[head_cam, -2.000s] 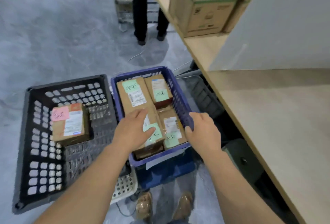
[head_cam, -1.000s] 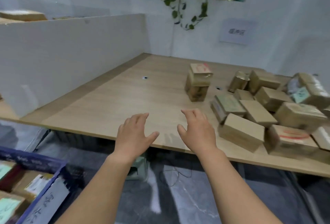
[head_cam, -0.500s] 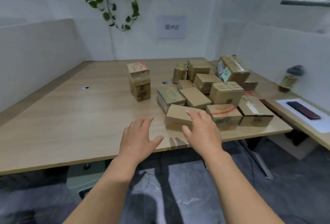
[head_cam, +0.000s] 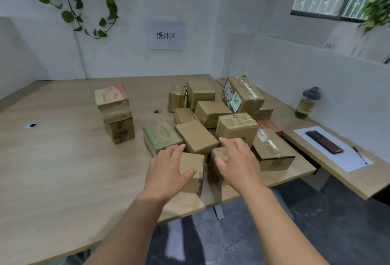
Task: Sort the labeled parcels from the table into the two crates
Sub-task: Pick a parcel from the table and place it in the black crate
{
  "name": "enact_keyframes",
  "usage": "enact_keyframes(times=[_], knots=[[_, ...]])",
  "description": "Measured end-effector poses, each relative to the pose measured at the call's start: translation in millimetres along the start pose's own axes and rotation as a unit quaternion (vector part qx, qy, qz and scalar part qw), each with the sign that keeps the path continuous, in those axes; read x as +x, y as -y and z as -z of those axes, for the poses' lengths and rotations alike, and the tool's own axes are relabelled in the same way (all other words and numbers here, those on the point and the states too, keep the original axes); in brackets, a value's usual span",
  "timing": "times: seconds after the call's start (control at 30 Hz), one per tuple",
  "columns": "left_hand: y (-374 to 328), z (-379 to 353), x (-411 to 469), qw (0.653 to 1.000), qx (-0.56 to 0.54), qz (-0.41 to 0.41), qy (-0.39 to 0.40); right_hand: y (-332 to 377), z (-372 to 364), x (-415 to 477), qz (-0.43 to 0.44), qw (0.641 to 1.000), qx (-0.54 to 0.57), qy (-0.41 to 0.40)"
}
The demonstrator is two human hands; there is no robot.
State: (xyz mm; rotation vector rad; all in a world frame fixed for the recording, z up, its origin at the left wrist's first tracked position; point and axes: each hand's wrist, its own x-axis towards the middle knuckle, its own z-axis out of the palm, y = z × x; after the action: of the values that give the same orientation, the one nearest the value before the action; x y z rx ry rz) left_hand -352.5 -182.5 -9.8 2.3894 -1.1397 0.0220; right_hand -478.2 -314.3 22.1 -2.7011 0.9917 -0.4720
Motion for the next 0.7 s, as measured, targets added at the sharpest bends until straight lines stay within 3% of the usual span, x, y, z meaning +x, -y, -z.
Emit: enact_keyframes(times=[0.3,0.7], knots=[[-0.4,-44.0,98.6,0.999,-0.027,-0.002,0.029,-42.9,-22.1,99.1,-0.035,0.999,-0.011,0.021],[-41.2,-89.6,177.7,0.988,-0.068,-0.008,0.136,-131.6,-28.1,160.3,-0.200,0.980,-0.001,-0.017]])
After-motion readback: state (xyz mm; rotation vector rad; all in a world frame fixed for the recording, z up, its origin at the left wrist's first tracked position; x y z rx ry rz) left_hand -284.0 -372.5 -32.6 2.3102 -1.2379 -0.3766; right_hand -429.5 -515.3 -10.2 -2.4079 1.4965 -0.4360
